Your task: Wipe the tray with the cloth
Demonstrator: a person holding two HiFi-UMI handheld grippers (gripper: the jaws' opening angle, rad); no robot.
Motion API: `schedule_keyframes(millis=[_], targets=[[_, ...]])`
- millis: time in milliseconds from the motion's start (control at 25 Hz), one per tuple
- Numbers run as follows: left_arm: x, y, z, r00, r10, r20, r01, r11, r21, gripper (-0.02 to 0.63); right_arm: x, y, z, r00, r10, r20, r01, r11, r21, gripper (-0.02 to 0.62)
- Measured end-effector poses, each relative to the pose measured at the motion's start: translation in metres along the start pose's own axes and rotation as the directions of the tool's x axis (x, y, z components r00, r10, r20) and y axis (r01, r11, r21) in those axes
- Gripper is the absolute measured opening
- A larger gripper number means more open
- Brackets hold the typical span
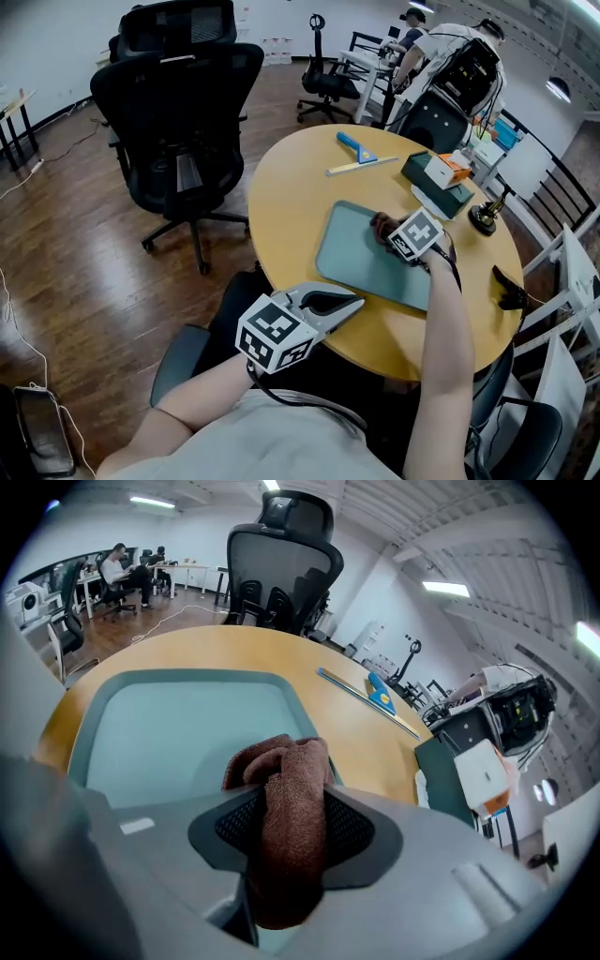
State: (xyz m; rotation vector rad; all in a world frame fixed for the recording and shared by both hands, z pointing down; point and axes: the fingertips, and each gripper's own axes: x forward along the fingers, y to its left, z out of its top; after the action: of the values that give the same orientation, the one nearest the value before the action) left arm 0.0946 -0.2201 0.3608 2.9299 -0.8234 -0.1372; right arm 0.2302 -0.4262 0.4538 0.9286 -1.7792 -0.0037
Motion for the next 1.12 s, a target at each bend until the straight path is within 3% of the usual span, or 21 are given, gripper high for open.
schedule_keyframes(millis=[440,840,1120], targets=[[-0.007,0.004,-0.001,0.999,0.036,0.01,-0.036,0.999,-0.001,0.0,0.022,0.028,0.07,0.998,0.036,0.045,-0.032,0.995,-0.09,0.156],[-0.008,0.005,-0.003,0.999,0.032,0.003,-0.032,0.999,-0.004,0.0,0.028,0.049,0.102,0.995,0.065,0.073,-0.053,0.986,-0.156,0.158],[-0.011,0.005,-0.003,0.999,0.038,0.005,-0.038,0.999,-0.007,0.0,0.026,0.042,0.087,0.989,0.103,0.102,-0.095,0.993,-0.075,0.16]])
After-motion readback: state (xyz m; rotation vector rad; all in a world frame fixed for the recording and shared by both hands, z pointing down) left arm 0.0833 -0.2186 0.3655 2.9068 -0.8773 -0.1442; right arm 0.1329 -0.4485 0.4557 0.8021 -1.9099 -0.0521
